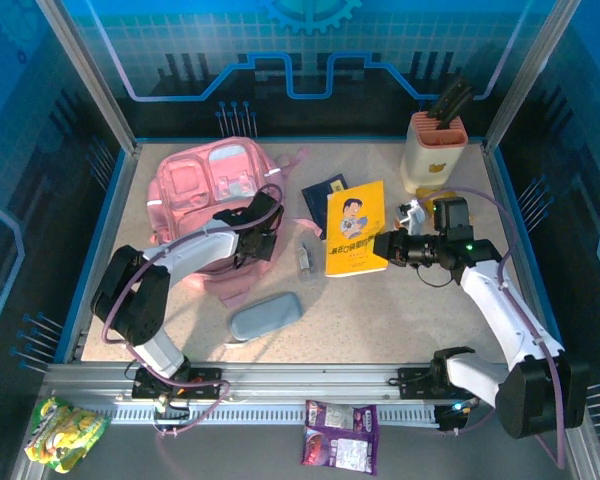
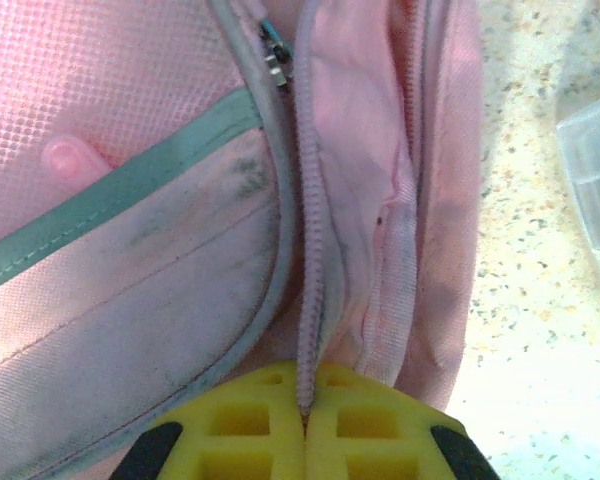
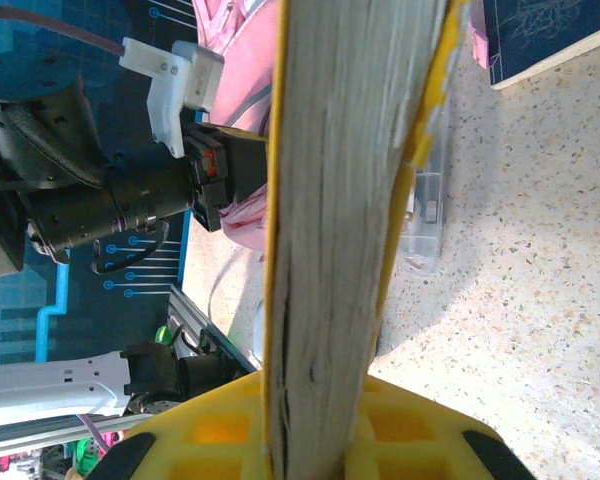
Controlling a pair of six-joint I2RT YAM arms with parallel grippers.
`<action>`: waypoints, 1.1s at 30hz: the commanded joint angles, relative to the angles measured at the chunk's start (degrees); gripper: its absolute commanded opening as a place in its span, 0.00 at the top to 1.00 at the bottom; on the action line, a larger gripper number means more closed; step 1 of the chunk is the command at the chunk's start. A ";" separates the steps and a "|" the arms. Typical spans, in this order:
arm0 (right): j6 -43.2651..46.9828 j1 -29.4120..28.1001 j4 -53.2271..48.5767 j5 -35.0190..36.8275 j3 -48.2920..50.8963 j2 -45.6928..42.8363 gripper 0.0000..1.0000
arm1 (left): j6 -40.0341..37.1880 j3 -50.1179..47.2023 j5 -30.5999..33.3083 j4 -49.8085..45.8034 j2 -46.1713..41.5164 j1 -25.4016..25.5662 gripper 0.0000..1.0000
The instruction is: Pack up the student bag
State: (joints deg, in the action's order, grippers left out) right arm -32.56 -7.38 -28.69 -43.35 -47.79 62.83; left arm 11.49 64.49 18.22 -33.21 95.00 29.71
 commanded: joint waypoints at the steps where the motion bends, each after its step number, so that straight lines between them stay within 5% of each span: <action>1: 0.41 -1.36 2.91 -0.66 -0.38 1.00 1.00 | -1.34 4.09 -1.43 0.73 -0.02 -0.47 1.00; 15: -3.46 -10.90 9.66 -1.77 -0.73 5.75 1.00 | -4.26 18.31 -1.60 -4.75 -5.70 -0.23 1.00; 33: -20.12 -26.73 40.51 1.01 -7.39 28.28 1.00 | -12.15 31.32 2.27 -10.52 -3.73 -0.34 1.00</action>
State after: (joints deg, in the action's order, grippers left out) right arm -49.19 -32.82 -0.23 -42.00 -50.72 88.44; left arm 1.74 92.27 18.46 -46.30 92.44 29.41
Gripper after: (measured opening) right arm 0.152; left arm 0.053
